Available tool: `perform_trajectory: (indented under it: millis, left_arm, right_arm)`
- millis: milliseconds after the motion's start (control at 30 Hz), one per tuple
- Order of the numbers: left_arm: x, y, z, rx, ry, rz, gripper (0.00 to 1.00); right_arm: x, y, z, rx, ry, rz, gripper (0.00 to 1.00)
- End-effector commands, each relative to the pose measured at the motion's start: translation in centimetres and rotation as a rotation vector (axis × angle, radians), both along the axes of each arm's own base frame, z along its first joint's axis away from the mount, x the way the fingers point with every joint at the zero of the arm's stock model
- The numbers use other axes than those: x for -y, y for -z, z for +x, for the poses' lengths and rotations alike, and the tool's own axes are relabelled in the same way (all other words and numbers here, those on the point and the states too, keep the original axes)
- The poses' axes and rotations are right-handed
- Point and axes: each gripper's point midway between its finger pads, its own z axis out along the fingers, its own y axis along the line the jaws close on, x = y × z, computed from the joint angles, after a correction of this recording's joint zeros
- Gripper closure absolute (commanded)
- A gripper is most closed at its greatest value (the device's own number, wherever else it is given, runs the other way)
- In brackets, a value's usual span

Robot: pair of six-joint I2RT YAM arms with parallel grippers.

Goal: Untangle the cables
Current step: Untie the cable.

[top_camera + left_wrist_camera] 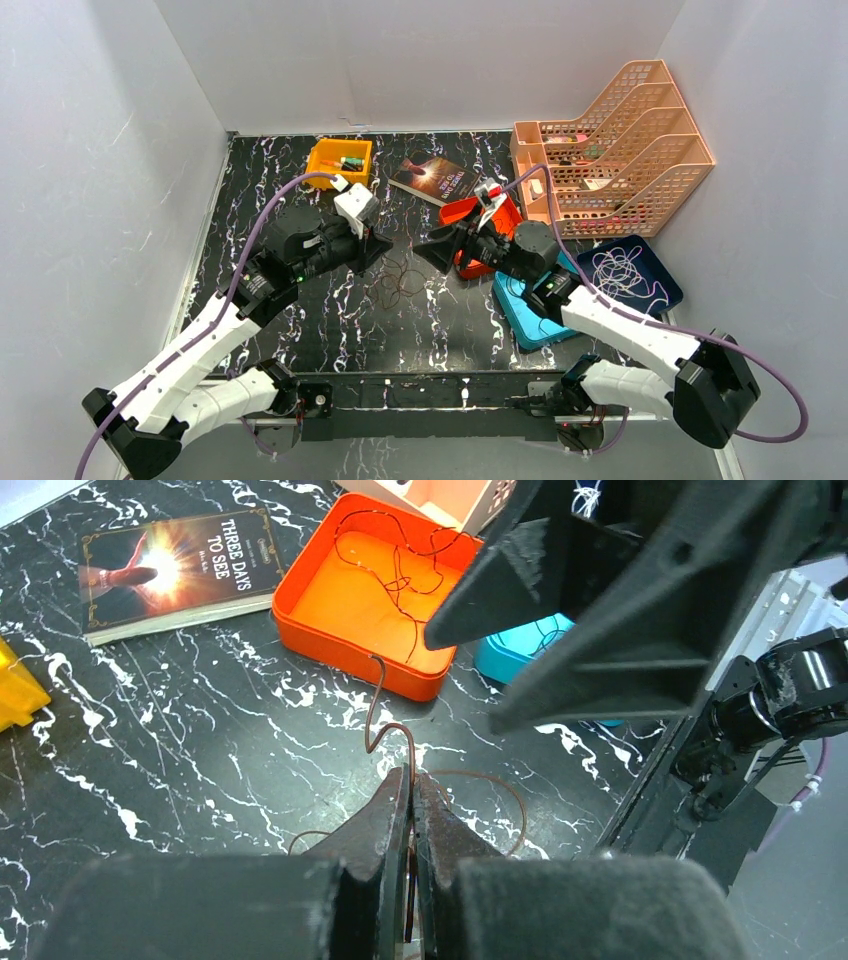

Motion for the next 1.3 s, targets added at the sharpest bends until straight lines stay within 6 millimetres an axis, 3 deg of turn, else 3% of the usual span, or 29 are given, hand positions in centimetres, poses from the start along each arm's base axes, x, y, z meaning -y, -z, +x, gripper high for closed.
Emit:
perform_trajectory:
  millis: [0, 133, 300, 600, 833, 1067, 1167, 1233, 1267]
  left_arm:
    - [0.6, -1.0, -0.6, 0.025, 0.051, -0.042, 1.00]
    - [0.7, -0.9, -0.6, 0.027, 0.055, -0.043, 1.00]
    - [0.6, -0.8, -0.6, 0.027, 0.054, -0.040, 1.00]
    - [0.8, -1.2, -0.7, 0.036, 0.067, -0.054, 1.00]
    - [0.7, -0.9, -1.0, 0.029, 0.068, -0.052, 1.00]
    - [0.1, 0.1, -1.1, 0.017, 0.047, -0.037, 1.00]
    - [-0.3, 0.5, -1.0, 0.014, 0.025, -0.031, 1.00]
    - [-0.5, 0.8, -1.0, 0.010, 0.011, -0.025, 0.92]
    - [-0.7, 0.9, -1.0, 0.007, 0.004, -0.022, 0.80]
  right_arm:
    - [0.4, -2.6, 2.8, -0.191, 0.171, 0.207, 0.28]
    - [-0.2, -2.7, 3.2, -0.346, 0.179, 0.306, 0.28]
    - [-0.7, -3.3, 3.5, -0.402, 0.164, 0.379, 0.33]
    - [-2.3, -1.5, 3.6, -0.476, 0.115, 0.366, 0.39]
    - [-3.3, -0.9, 4.3, -0.482, 0.103, 0.355, 0.58]
    - [-2.8, -2.1, 4.5, -0.435, 0.124, 0.361, 0.97]
    - [-2.3, -2.6, 4.6, -0.405, 0.147, 0.347, 1.00]
    - [-1.9, -3.1, 4.8, -0.368, 0.170, 0.318, 1.00]
    - [-1.7, -3.8, 4.9, -0.335, 0.182, 0.303, 1.00]
